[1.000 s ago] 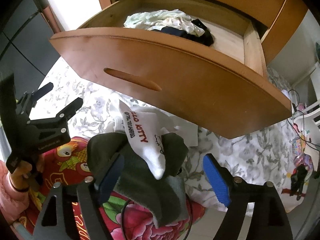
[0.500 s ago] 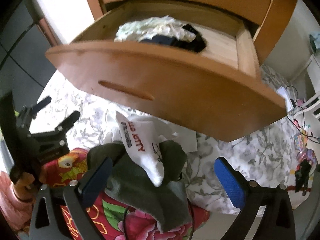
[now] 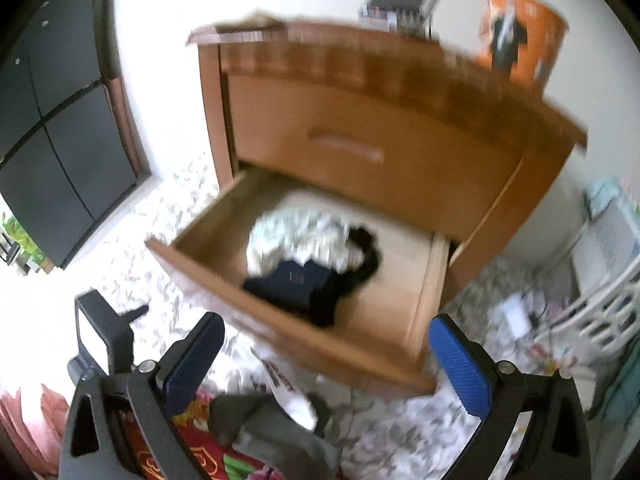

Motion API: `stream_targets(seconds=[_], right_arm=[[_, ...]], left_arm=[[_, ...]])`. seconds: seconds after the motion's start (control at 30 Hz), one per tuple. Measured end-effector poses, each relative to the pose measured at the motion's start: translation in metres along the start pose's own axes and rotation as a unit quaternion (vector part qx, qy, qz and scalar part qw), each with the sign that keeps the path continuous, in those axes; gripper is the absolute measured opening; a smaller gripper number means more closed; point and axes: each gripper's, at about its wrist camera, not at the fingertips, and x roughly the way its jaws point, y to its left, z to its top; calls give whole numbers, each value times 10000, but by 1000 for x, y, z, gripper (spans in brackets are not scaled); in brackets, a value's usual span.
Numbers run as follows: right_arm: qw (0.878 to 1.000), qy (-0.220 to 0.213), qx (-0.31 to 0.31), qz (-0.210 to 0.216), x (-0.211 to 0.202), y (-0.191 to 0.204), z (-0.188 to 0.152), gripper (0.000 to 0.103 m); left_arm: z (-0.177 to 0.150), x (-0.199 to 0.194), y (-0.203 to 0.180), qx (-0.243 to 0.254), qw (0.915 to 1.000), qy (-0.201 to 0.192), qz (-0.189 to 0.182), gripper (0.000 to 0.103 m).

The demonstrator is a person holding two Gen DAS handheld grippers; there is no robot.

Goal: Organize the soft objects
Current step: 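Move the open right tool back toward the drawer's remaining cloths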

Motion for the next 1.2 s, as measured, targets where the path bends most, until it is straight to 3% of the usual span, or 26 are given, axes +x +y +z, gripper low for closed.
stream_targets(seconds=[0.17,0.33,0.47,0.57,0.67,0.93,1.2], right_arm=[[9980,-455,-343,-264,-37,5,41,103],[9945,-926,-432,-223,-75,6,73,103],[9924,-1065,-460,-400,-92,5,85,103],[9885,-1451,-244,-353,-111,-3,88,103],[9897,-1382,-213,-301,-104,-2,86,103],[9984,-260,-497,-101,-14,24,53,103],[9997,137,-56,184,57,13,58,103]], left_arm=[[0,0,2,-34,10000,11,-21,103],[0,0,4,-85,9999,27,-54,103],[0,1,5,-119,9999,31,-75,103],[0,1,5,-139,9999,29,-81,103],[0,1,6,-161,9998,22,-92,103],[0,1,8,-210,9997,31,-131,103],[0,3,8,-231,9996,65,-155,103]])
